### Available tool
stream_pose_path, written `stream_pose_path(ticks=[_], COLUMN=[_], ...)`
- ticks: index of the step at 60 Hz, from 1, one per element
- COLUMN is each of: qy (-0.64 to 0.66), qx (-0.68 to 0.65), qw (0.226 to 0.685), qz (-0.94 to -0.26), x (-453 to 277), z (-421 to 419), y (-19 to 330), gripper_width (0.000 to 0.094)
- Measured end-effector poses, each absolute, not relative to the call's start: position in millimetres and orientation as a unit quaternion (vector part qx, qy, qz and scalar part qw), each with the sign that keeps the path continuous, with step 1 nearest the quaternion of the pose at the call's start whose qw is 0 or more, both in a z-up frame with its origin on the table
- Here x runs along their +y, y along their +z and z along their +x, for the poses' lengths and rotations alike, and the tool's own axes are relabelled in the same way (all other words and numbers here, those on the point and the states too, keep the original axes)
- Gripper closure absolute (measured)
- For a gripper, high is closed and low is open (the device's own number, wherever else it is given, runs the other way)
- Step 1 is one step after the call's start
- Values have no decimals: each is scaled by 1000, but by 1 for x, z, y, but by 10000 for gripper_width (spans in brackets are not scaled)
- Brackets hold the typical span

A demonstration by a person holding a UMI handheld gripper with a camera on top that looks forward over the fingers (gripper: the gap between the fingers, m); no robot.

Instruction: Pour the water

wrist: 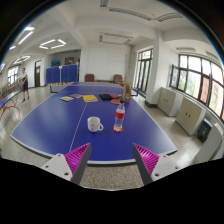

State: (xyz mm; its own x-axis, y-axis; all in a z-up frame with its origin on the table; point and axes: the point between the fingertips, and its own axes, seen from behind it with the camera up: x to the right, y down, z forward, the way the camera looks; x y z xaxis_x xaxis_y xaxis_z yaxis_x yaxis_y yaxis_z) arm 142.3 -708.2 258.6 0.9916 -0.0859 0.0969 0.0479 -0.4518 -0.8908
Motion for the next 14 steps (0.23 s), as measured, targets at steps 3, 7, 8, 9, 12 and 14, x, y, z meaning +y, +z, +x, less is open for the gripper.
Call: stream_pose_path(ticks=[3,7,8,9,12,14], qy=[-71,-58,-58,-59,-64,-63], qx=[7,11,11,11,11,11], qw=[527,528,527,527,528,528], qz=[-847,-847,-848,-848,-847,-847], x=[-706,-710,-711,-711,-712,-713], z=[142,137,136,137,138,138], y=[260,260,260,260,262,263], gripper_width=[84,89,85,86,80,80])
